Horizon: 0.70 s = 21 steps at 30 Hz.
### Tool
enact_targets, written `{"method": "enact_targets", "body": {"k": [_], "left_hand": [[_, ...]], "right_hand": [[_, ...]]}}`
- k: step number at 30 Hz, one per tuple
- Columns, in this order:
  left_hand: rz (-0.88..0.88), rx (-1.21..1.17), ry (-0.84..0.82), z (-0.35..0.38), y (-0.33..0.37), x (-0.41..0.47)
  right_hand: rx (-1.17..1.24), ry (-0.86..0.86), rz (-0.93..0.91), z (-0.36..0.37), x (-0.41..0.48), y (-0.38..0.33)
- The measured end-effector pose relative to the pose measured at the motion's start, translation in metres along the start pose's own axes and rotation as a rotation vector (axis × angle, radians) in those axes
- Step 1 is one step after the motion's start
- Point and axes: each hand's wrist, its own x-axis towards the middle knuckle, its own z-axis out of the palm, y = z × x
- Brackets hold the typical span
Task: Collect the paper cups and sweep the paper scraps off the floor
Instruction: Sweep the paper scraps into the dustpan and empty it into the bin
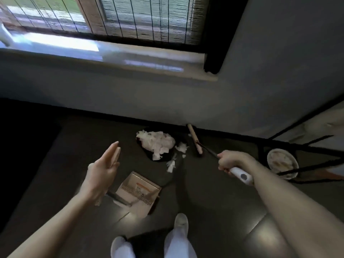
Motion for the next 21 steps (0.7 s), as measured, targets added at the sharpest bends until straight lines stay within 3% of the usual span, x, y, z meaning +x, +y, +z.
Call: {"method": "enact_targets", "body": {"k": [4, 8, 11, 15, 21], "left_hand": [[-0.07, -0.076, 0.038, 0.005, 0.004, 0.001], [-0.106, -0.048, 0.093, 0.005, 0.016, -0.001], [-0.13, -0.105, 0.103, 0.009, 0.031, -0.001], [-0.103, -0.048, 0.087, 0.014, 0.044, 0.002], [-0.093, -0.062, 0.069, 0.018, 0.059, 0.01]], "right_hand": [[-0.306, -0.064, -0.05, 0.014, 0.037, -0.017], [-0.445, -0.17, -0.072, 0.026, 0.035, -0.011], [-0.335, -0.228, -0.094, 0.004, 0.02, 0.003], [0.06, -0.217, -0.028, -0.039, 0.004, 0.023], [0.154, -0.232, 0.042, -0.079, 0.001, 0.026]]}}
